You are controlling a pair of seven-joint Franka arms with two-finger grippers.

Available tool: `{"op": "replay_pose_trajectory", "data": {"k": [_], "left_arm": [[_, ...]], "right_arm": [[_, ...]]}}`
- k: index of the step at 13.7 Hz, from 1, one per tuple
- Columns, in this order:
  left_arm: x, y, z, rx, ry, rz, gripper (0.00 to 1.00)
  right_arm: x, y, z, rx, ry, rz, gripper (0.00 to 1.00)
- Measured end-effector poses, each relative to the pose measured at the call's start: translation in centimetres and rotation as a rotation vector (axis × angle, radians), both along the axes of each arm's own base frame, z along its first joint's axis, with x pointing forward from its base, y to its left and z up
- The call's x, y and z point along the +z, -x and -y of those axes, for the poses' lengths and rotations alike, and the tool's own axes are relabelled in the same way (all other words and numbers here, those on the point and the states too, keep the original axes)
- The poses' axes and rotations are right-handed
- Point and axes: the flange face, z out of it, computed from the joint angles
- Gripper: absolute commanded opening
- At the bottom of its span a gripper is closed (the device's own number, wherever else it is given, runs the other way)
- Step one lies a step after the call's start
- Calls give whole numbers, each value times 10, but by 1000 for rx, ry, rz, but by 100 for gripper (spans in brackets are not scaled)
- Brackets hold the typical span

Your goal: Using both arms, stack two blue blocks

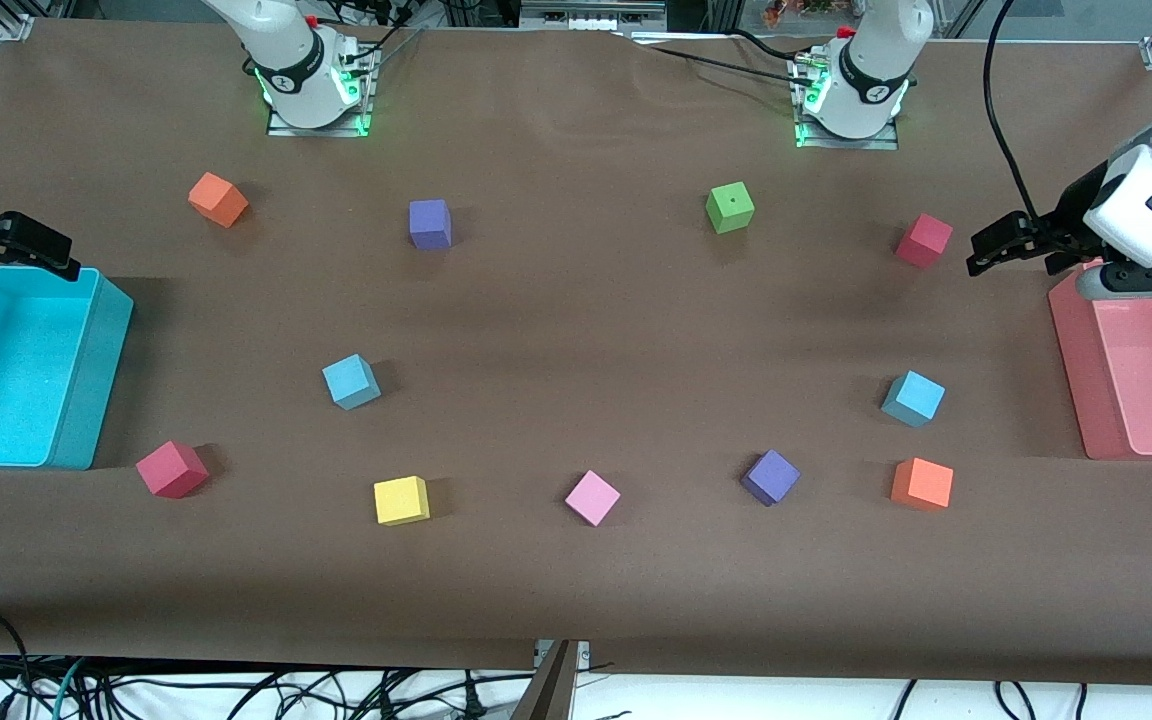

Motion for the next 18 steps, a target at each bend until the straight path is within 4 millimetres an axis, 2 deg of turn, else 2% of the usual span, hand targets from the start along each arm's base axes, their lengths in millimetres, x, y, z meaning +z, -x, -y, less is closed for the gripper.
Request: {"op": "replay_pose_trajectory", "data": {"k": [5, 18], "left_arm": [[-5, -2, -14, 23, 0, -9, 100], [-8, -3, -12, 9, -29, -14, 100]], "right_arm": [[0, 0, 1, -1, 1, -1, 100], [0, 0, 1, -1, 1, -1, 100]]}}
